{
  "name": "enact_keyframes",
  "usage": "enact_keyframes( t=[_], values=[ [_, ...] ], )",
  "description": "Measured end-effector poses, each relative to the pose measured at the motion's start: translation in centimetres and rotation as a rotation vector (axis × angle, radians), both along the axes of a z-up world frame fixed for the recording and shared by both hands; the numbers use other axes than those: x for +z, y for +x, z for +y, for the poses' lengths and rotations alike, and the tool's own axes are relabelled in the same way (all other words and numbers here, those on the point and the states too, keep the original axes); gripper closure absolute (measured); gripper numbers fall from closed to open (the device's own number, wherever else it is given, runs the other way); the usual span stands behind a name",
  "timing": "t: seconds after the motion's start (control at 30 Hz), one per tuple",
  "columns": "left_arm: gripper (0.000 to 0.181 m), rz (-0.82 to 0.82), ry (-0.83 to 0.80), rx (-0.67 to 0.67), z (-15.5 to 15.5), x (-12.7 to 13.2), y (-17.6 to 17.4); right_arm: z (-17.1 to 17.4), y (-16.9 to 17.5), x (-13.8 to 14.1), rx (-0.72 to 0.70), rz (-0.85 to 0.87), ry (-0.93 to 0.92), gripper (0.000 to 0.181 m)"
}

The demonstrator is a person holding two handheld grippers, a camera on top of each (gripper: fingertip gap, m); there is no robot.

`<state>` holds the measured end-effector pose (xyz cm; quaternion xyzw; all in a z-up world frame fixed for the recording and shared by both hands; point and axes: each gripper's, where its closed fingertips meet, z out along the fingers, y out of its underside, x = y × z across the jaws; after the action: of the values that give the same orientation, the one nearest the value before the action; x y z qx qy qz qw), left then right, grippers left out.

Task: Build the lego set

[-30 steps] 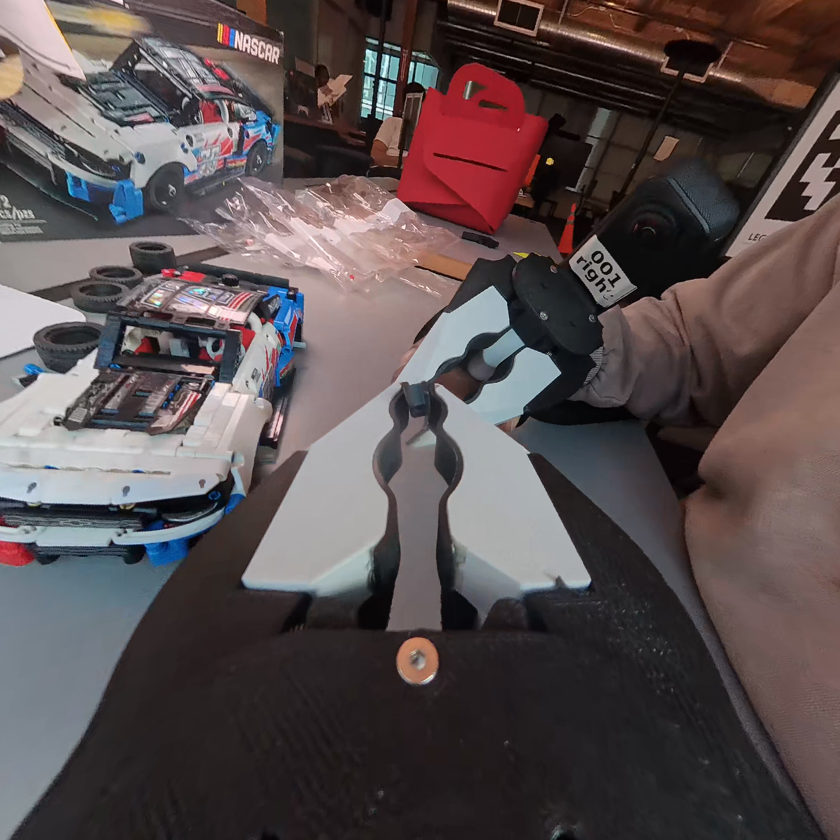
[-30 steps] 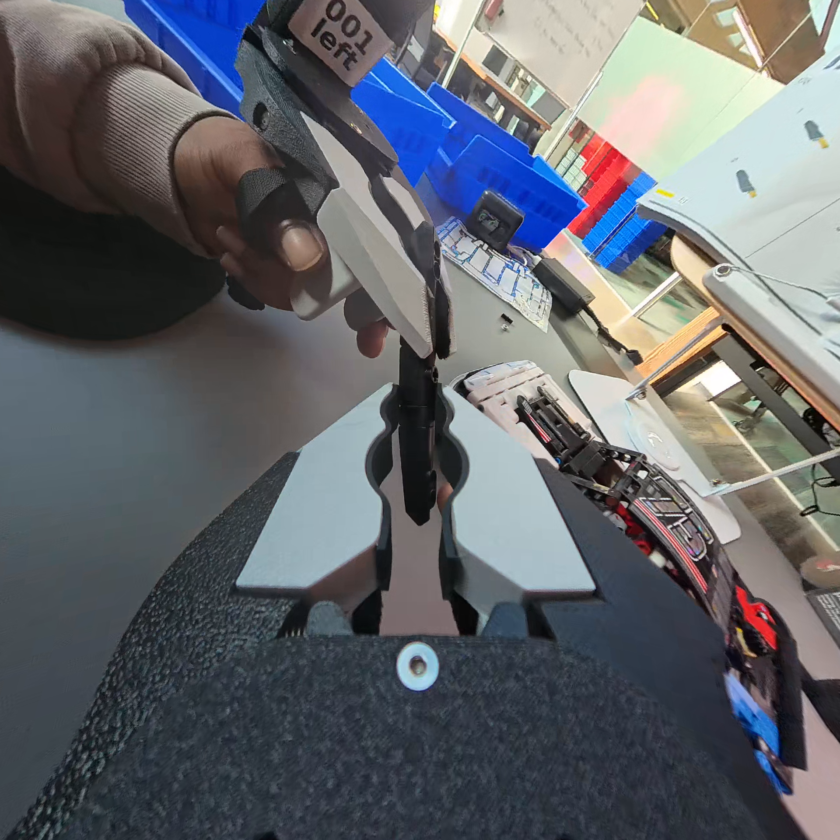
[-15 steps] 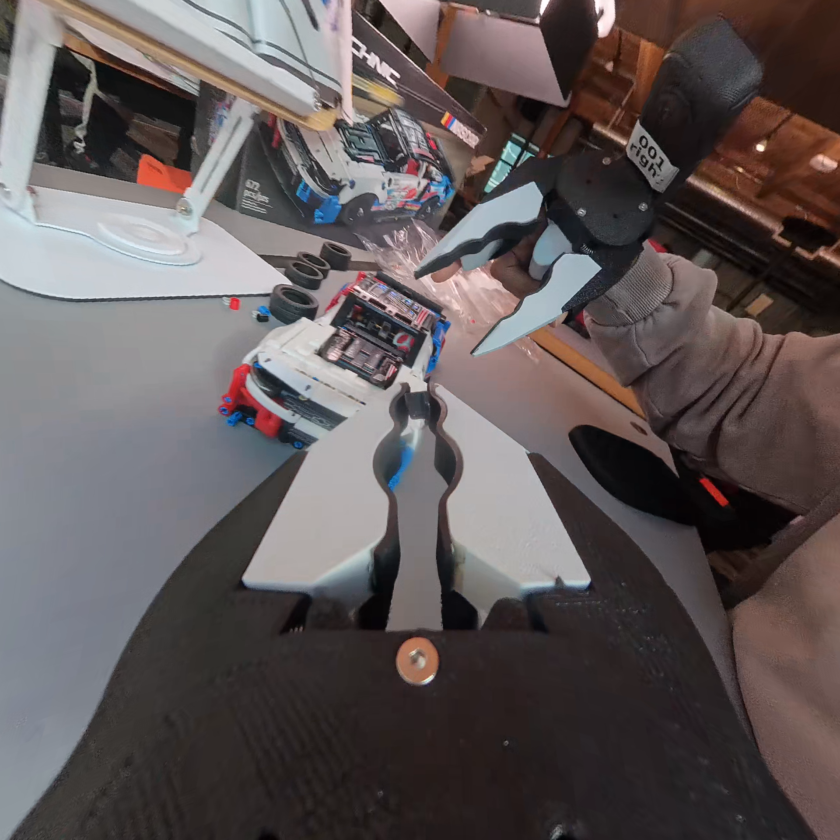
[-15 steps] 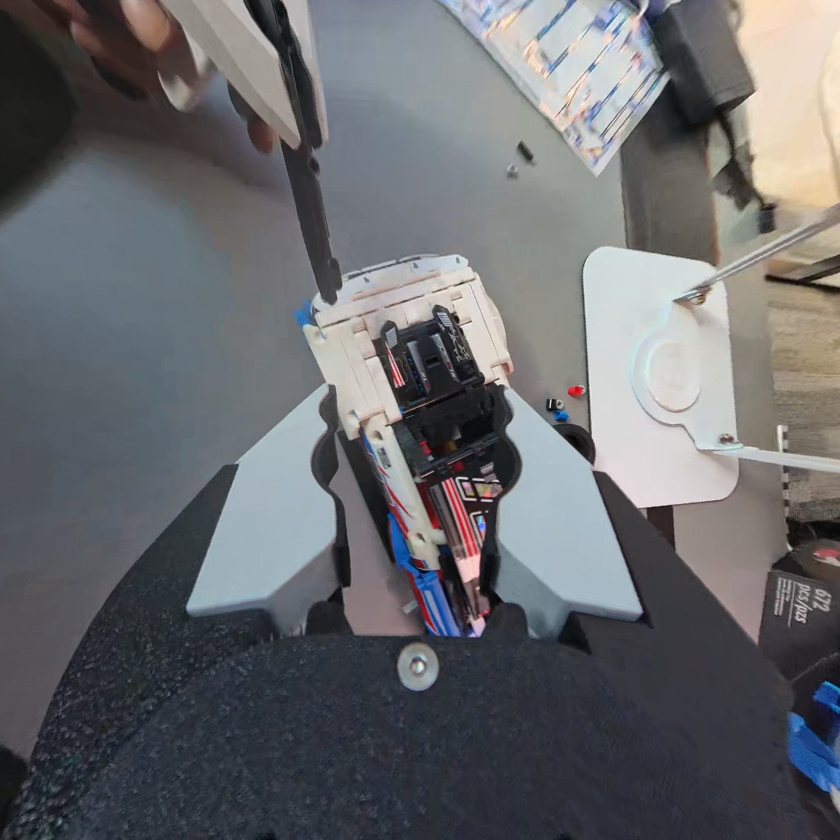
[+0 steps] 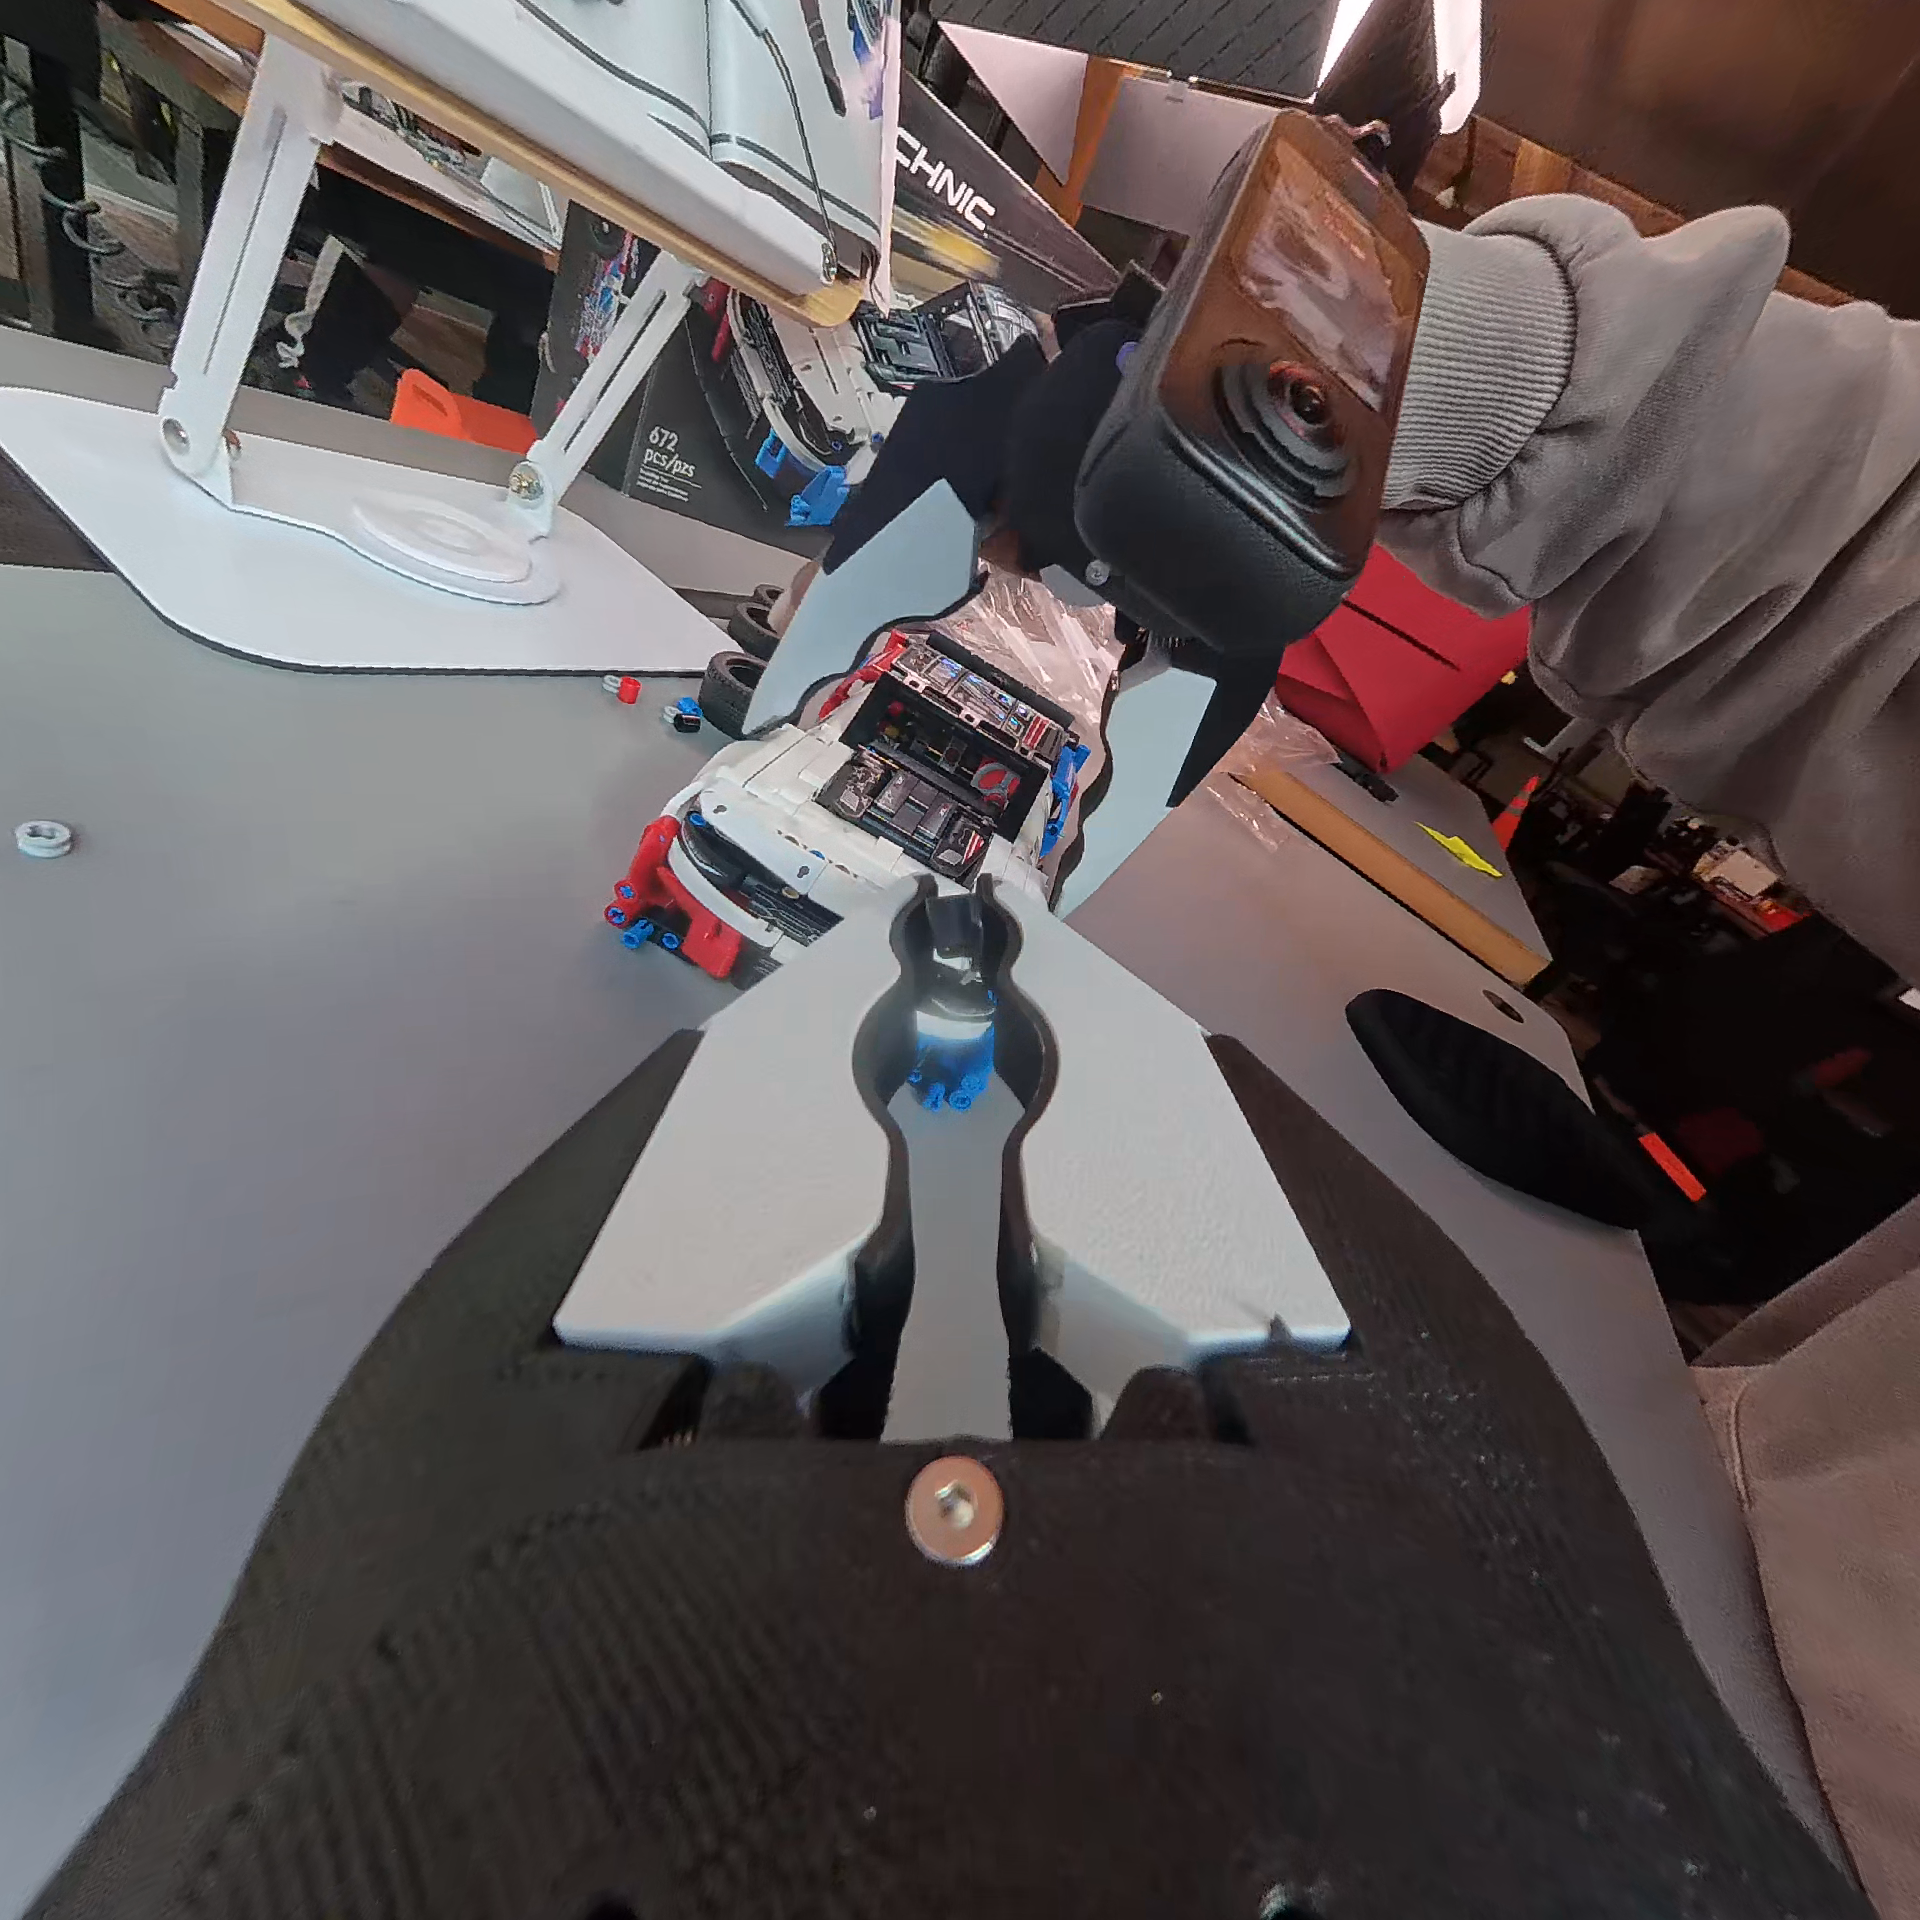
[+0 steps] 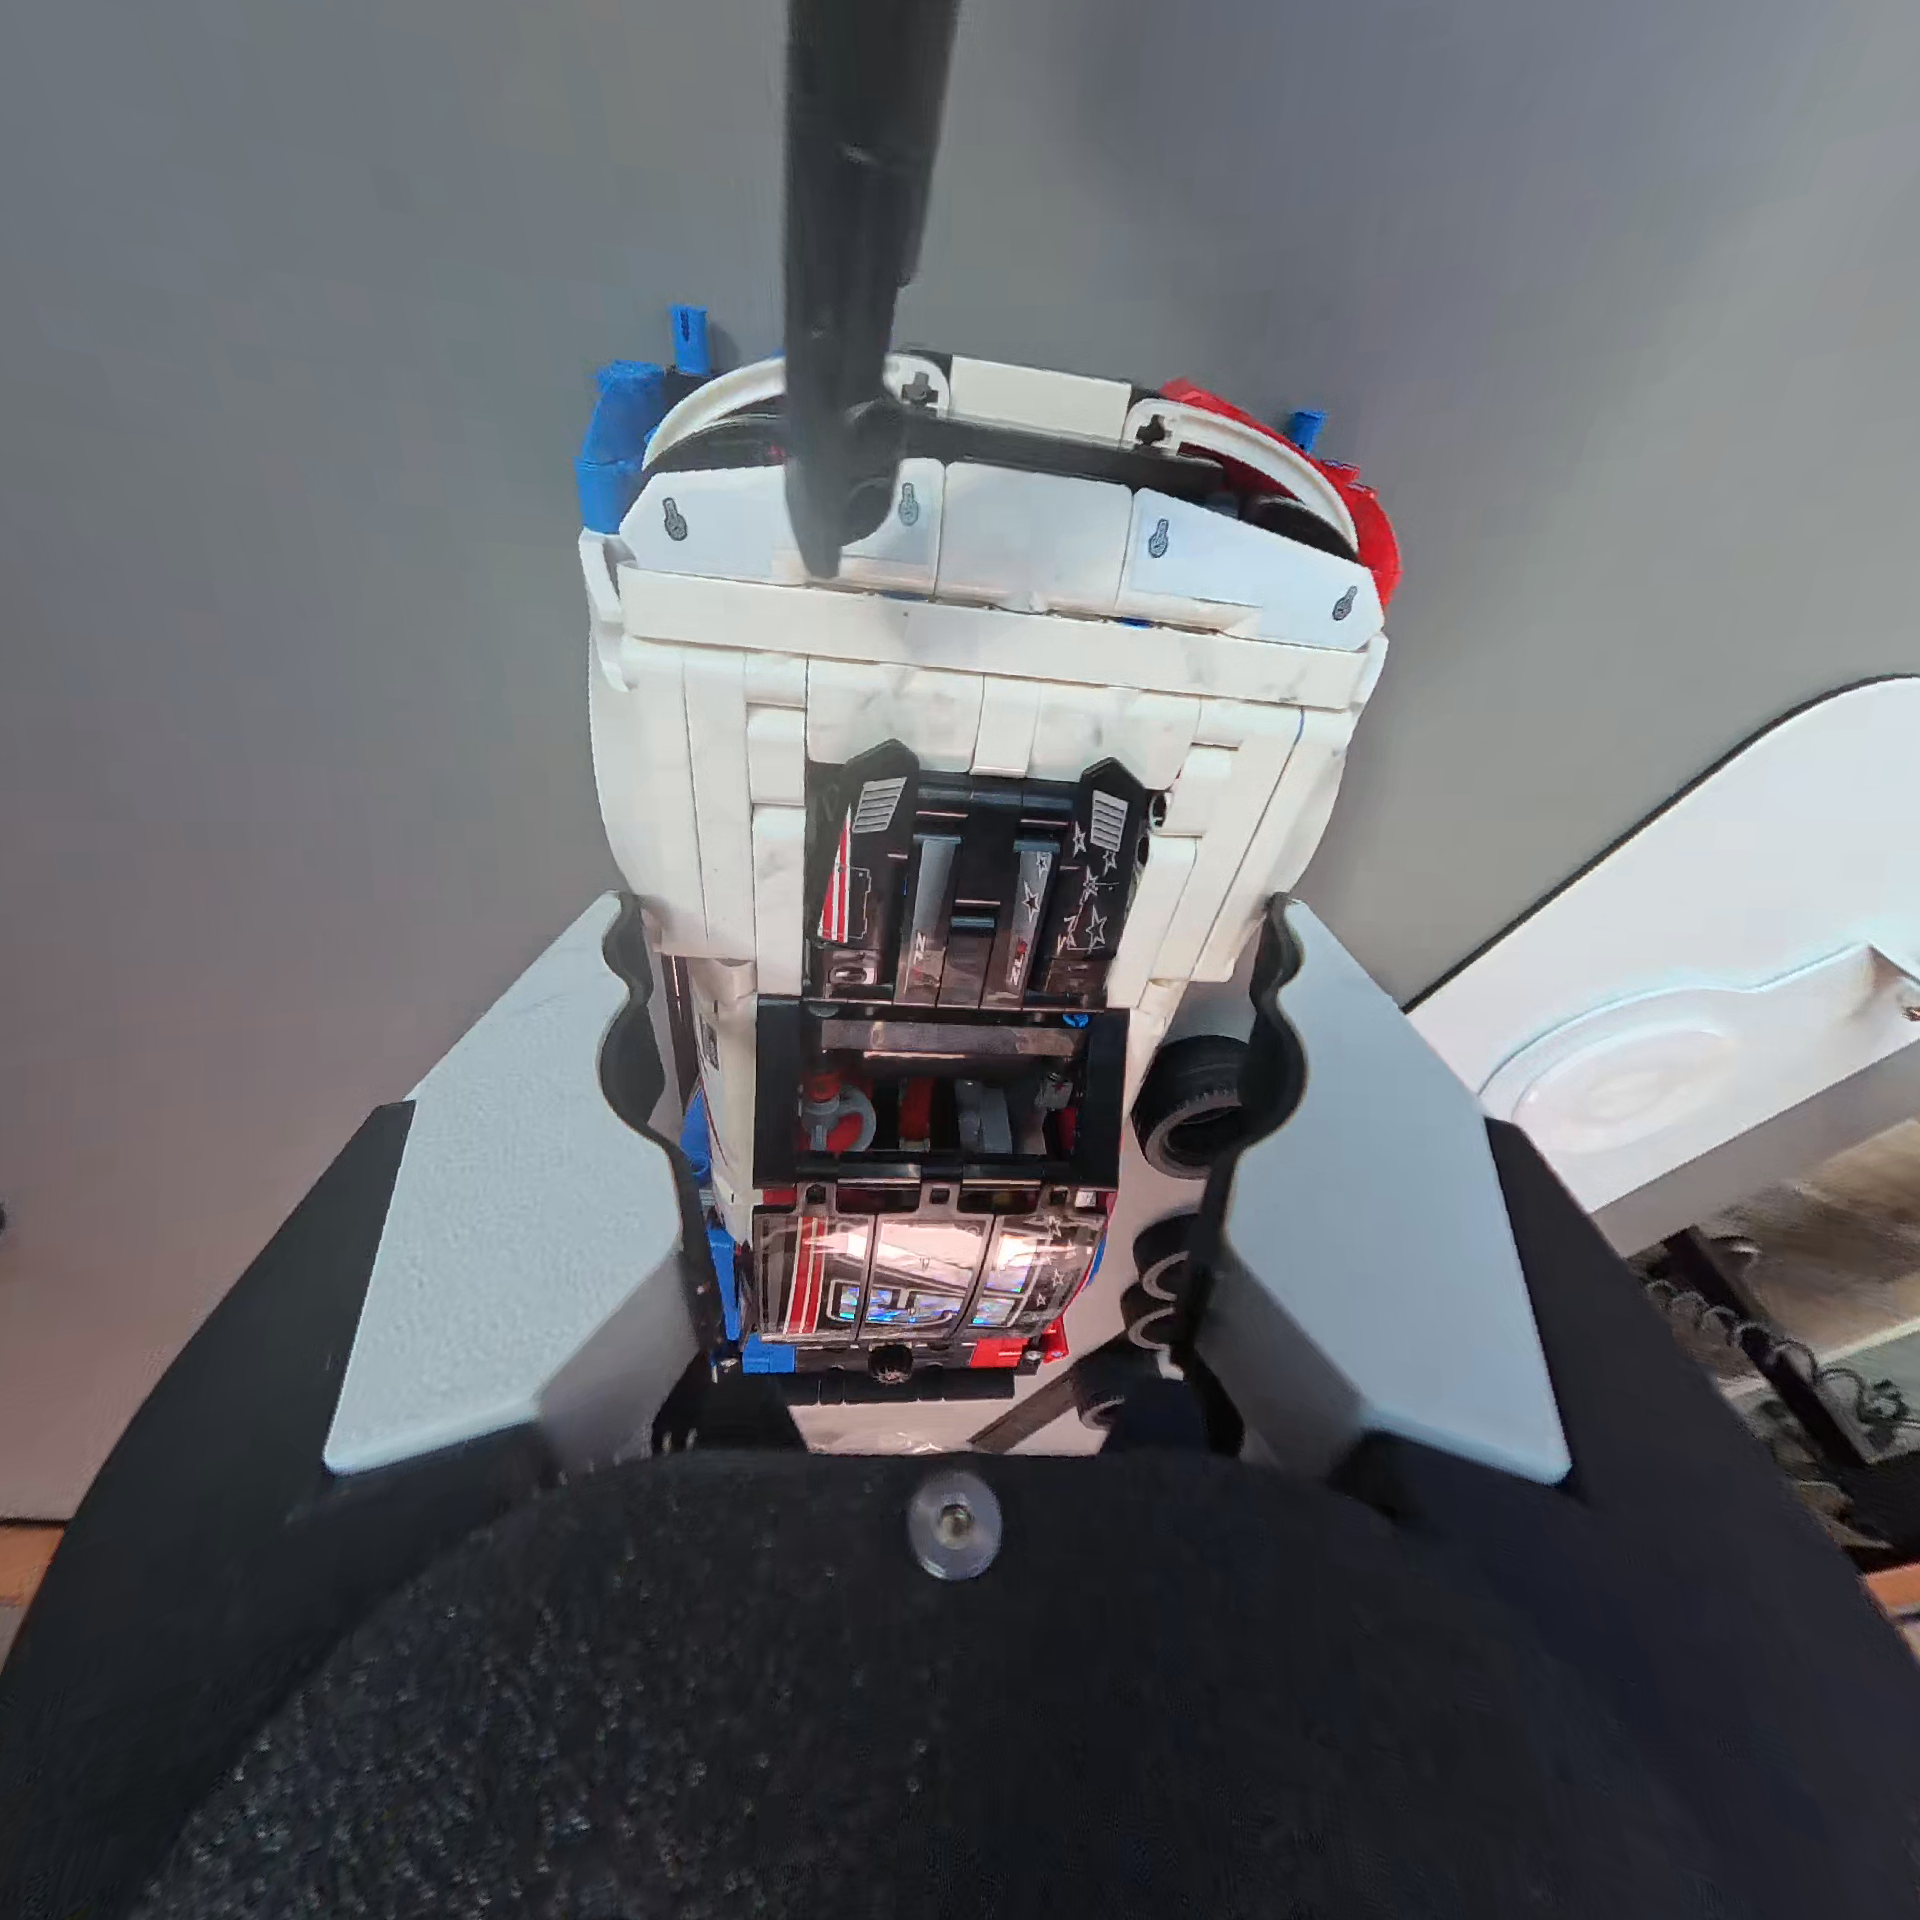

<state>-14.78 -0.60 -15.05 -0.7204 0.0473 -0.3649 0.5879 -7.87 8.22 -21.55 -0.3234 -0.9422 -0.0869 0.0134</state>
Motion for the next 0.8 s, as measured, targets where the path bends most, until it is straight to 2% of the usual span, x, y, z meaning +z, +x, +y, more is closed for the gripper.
enact_keyframes(
  t=[0.17,0.27,0.3,0.33,0.37,0.43,0.57,0.67,0.8],
  values=[
    [0.176,0.016,-0.022,-0.025,-0.1,-0.6,0.4,-1.6,3.2,0.3,0.209,0.019,0.057,0.073],
    [0.175,0.023,-0.046,-0.053,-0.2,-1.1,1.0,-2.7,5.8,0.4,0.318,0.035,0.126,0.084],
    [0.175,0.020,-0.048,-0.065,-0.3,-1.2,1.3,-3.1,6.7,0.3,0.324,0.042,0.131,0.080],
    [0.175,0.018,-0.050,-0.074,-0.4,-1.2,1.5,-3.5,7.5,0.1,0.307,0.057,0.126,0.070],
    [0.176,0.019,-0.052,-0.086,-0.5,-1.2,1.7,-4.0,8.1,0.1,0.283,0.082,0.109,0.069],
    [0.176,0.003,-0.056,-0.109,-0.7,-1.1,2.3,-5.1,9.0,0.6,0.198,0.140,0.042,0.080],
    [0.176,-0.053,-0.056,-0.146,-1.2,-0.6,2.9,-6.3,9.6,2.9,-0.010,0.336,-0.079,0.084],
    [0.176,-0.082,-0.046,-0.148,-1.2,-0.2,2.8,-8.0,8.7,3.9,-0.195,0.455,-0.223,0.085],
    [0.175,-0.150,-0.068,-0.139,-0.8,-0.5,2.2,-8.4,6.3,1.8,-0.333,0.418,-0.252,0.070]
  ],
)
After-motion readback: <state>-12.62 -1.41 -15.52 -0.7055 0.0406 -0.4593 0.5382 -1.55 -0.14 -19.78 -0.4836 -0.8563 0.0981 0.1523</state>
